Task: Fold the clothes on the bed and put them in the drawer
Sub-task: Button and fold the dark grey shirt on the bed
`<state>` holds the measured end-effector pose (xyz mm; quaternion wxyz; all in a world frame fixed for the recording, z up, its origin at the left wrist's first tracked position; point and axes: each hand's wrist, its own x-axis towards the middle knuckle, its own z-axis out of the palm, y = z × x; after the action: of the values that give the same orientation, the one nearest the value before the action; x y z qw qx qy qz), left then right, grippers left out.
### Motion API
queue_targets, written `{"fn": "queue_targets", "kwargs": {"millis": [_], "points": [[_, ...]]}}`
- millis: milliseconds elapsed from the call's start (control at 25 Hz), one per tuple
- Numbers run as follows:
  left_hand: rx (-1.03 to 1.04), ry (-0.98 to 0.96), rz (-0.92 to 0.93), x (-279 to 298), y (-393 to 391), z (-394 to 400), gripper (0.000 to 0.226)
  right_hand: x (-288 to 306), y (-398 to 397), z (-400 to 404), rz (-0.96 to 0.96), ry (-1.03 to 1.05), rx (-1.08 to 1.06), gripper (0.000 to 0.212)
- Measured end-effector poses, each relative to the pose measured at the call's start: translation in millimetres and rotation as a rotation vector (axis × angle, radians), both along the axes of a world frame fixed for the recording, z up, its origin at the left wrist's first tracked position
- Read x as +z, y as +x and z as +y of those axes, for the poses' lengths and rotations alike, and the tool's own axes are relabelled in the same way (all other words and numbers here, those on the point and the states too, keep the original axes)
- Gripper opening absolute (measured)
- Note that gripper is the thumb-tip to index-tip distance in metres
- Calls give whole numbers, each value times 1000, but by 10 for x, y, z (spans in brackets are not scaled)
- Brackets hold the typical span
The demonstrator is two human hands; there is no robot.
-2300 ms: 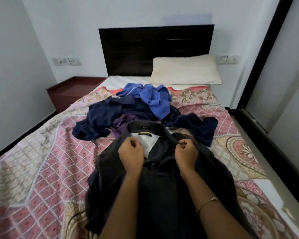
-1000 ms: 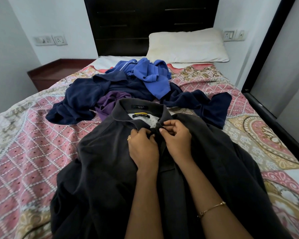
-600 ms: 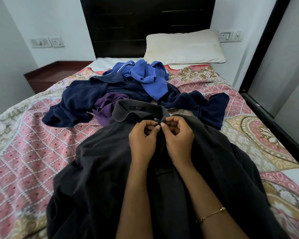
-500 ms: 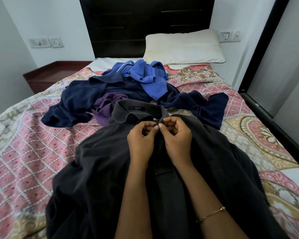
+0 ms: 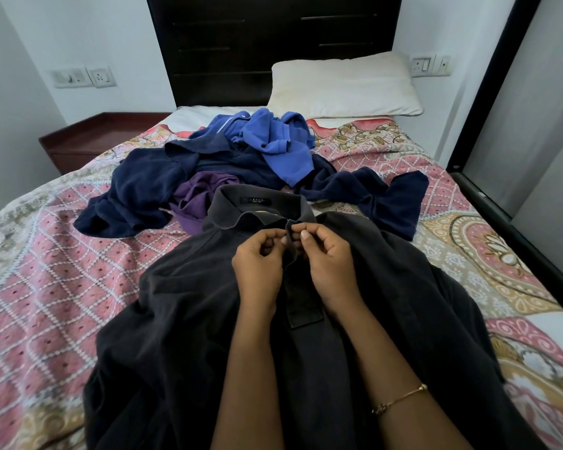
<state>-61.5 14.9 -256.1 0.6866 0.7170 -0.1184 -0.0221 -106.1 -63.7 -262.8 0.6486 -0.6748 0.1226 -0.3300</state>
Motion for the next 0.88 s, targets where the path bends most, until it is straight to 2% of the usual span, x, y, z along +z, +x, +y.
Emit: {"fn": "queue_targets", "kwargs": {"millis": [160,280,360,480,560,680,720,880], "points": [[-43,-62,63,-19,15,-5,27,-33,10,-18,24,-73,-63,15],[-59,-152,139,32,-34,8,13,-49,10,-24,29,-150,-116,13],[-47,-133,104,43,-53,12,9,-34,-6,-12,24,-166,-122,12],[30,-29,11,37,-46,4,16,3,-25,6,30,-134,-101,13],[38,-28,-14,45,-47,5,23,12,-27,-6,42,-53,-82,13],[10,-128,14,24,-21,7,41,49,-47,-19,7,305,65,19],[19,-113,0,20,-20,-2,43,49,-48,-22,-1,359,95,20],[171,43,-48,22,-48,-59,34,36,-30,-25,-8,362,83,23]]}}
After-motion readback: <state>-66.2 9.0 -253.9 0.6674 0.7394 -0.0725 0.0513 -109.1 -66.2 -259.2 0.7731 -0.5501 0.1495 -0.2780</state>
